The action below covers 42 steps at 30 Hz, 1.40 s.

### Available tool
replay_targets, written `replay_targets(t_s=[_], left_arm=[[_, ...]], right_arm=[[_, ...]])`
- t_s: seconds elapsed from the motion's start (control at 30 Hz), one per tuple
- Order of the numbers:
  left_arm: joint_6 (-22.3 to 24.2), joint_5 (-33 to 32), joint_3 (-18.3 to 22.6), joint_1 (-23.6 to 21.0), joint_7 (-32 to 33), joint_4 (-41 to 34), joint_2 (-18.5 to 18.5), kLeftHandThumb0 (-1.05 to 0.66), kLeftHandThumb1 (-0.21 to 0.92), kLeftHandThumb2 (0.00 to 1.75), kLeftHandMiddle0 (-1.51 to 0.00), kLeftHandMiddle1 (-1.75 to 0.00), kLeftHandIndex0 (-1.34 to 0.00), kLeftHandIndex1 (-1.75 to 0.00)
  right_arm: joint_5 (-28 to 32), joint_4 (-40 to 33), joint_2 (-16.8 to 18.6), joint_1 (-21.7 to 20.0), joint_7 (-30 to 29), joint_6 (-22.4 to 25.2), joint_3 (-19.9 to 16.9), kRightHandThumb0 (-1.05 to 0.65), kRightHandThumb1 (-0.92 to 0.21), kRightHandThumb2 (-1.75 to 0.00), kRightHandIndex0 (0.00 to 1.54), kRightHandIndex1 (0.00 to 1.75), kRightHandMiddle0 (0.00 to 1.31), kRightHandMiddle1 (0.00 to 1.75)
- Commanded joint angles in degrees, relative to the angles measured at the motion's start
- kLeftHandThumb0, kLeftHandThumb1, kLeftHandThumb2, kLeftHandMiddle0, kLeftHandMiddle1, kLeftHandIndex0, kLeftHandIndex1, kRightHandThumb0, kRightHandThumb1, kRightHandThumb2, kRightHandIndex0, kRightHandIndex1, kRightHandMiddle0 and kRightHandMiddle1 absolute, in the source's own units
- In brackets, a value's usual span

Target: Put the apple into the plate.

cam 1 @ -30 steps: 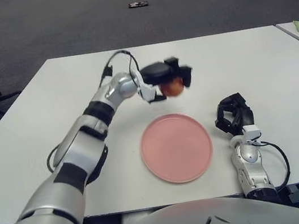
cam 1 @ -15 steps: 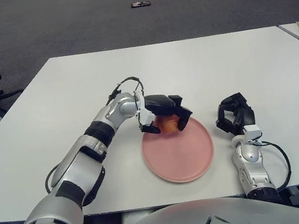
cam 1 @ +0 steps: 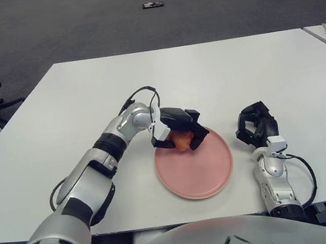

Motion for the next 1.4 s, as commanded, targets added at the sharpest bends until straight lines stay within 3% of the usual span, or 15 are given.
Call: replay_targets(t_s=[0.0, 0.13, 0.33, 0.4, 0.5, 0.73, 0.77, 0.8, 0.87, 0.97, 1.07, 1.2, 1.37], left_arm=[[-0.3, 5.8, -3.0, 3.0, 2.6, 2.4, 0.1, 0.00, 0.03, 1.63, -0.76, -1.73, -0.66, -1.75], [-1.0, 13.0, -4.8, 3.2, 11.0, 3.0, 0.0, 0.00, 0.05, 1.60, -0.76, -1.74, -0.66, -1.69], [-1.5, 15.8, -6.0, 2.4, 15.7, 3.8, 0.2, 0.00, 0.07, 1.55, -0.75, -1.75, -0.67, -1.61], [-1.4, 11.1, -4.7, 0.9, 11.8, 3.3, 0.8, 0.00, 0.09, 1.53, -0.74, -1.75, -0.65, -1.62], [-0.5, 3.8, -3.4, -1.1, 4.7, 0.8, 1.9, 0.00, 0.23, 1.40, -0.68, -1.75, -0.46, -1.68], [-2.4, -0.7, -3.1, 0.0, 1.7, 0.4, 1.7, -0.01, 0.43, 1.20, -0.54, -1.75, -0.28, -1.74], [-2.4, -1.3, -3.0, 0.2, 1.5, 0.2, 1.7, -0.17, 0.38, 1.18, -0.35, -1.72, -0.18, -1.66], [-1.7, -1.9, -2.7, 0.4, 1.0, -0.5, 1.6, -0.23, 0.36, 1.18, -0.28, -1.72, -0.14, -1.63], [0.0, -2.9, -2.3, 0.8, 0.0, -1.9, 1.6, -0.44, 0.40, 1.08, -0.11, -1.28, -0.06, -1.26], [2.7, -3.9, -1.7, 1.2, -1.6, -3.9, 1.6, -0.61, 0.57, 0.89, -0.04, -0.73, -0.02, -0.78], [4.9, -5.7, -0.8, 1.5, -3.5, -6.2, 2.2, -0.70, 0.77, 0.74, -0.01, -0.39, -0.01, -0.43], [7.8, -8.5, 0.6, 2.5, -6.0, -9.5, 3.2, -0.80, 0.89, 0.76, 0.00, -0.17, 0.00, -0.12], [8.2, -9.4, 2.1, 3.3, -5.9, -11.4, 3.6, -0.87, 0.92, 0.87, 0.00, -0.18, 0.00, -0.02]], right_arm=[[0.4, 1.5, 0.4, 1.8, 0.0, 0.8, -0.2, -0.41, -0.53, -1.05, 0.74, 1.75, 0.44, 1.75], [0.7, 1.8, 0.2, 1.7, 0.5, 0.8, -0.1, -0.41, -0.53, -1.06, 0.74, 1.75, 0.44, 1.75], [1.0, 1.9, 0.3, 1.6, 0.9, 1.0, -0.3, -0.42, -0.53, -1.06, 0.74, 1.75, 0.45, 1.75], [1.1, 1.9, 0.4, 1.6, 0.8, 1.1, -0.3, -0.42, -0.53, -1.06, 0.74, 1.75, 0.45, 1.75], [1.3, 1.8, 0.6, 1.8, 0.8, 1.1, -0.4, -0.41, -0.54, -1.05, 0.72, 1.75, 0.44, 1.75], [0.4, 1.6, 0.5, 2.0, 0.2, 1.0, -0.3, -0.41, -0.55, -1.03, 0.71, 1.75, 0.43, 1.75], [0.0, 1.5, 0.5, 2.0, -0.1, 1.0, -0.3, -0.41, -0.55, -1.04, 0.72, 1.75, 0.43, 1.75], [-0.5, 1.5, 0.4, 2.1, -0.3, 1.0, -0.2, -0.41, -0.54, -1.04, 0.72, 1.75, 0.43, 1.75], [-0.9, 1.4, 0.2, 2.1, -0.5, 1.1, 0.0, -0.41, -0.53, -1.05, 0.73, 1.75, 0.44, 1.75], [-1.2, 1.2, 0.1, 2.2, -0.6, 1.4, 0.2, -0.42, -0.53, -1.06, 0.73, 1.75, 0.45, 1.75], [-1.6, 0.9, 0.3, 2.3, -1.1, 1.7, 0.4, -0.42, -0.52, -1.06, 0.74, 1.75, 0.45, 1.75], [-1.5, 0.0, 0.6, 2.5, -1.6, 3.3, 0.4, -0.42, -0.52, -1.06, 0.75, 1.75, 0.45, 1.75], [-1.7, -1.2, 0.8, 2.4, -2.5, 6.8, 0.3, -0.41, -0.53, -1.06, 0.75, 1.75, 0.44, 1.75]])
